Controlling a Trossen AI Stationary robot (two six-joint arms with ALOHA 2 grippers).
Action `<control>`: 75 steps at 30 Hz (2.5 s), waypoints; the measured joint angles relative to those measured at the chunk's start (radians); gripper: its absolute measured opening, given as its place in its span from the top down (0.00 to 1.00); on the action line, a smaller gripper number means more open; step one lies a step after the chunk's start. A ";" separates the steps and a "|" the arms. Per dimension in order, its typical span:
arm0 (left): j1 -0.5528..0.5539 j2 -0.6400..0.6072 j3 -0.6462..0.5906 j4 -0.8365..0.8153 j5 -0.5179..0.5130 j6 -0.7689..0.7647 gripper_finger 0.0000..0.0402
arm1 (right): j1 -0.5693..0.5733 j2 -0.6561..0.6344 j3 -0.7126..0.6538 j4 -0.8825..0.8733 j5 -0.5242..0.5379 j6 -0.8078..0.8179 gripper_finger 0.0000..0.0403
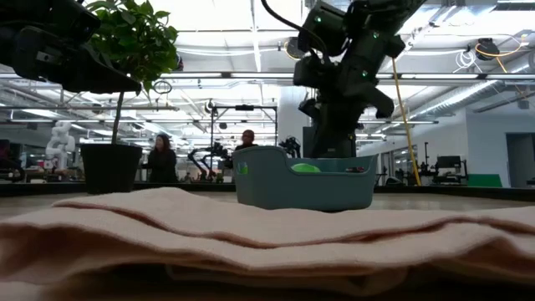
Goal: Pick and placing Produce into tupperware
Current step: Adjust the blue bin
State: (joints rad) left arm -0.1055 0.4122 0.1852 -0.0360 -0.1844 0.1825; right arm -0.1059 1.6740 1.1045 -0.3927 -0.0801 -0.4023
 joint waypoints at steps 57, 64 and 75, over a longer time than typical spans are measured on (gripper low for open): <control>0.000 0.000 0.000 -0.015 -0.010 0.000 0.92 | 0.137 0.000 -0.019 -0.020 -0.028 0.182 1.00; 0.000 0.000 0.000 -0.015 -0.010 0.000 0.92 | 0.141 0.000 -0.019 -0.020 -0.027 0.204 1.00; 0.000 0.000 0.000 -0.015 -0.010 0.000 0.92 | 0.164 0.000 -0.019 -0.020 -0.027 0.225 1.00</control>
State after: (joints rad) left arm -0.1055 0.4118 0.1852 -0.0509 -0.1943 0.1825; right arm 0.0583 1.6736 1.0855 -0.4129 -0.1066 -0.1768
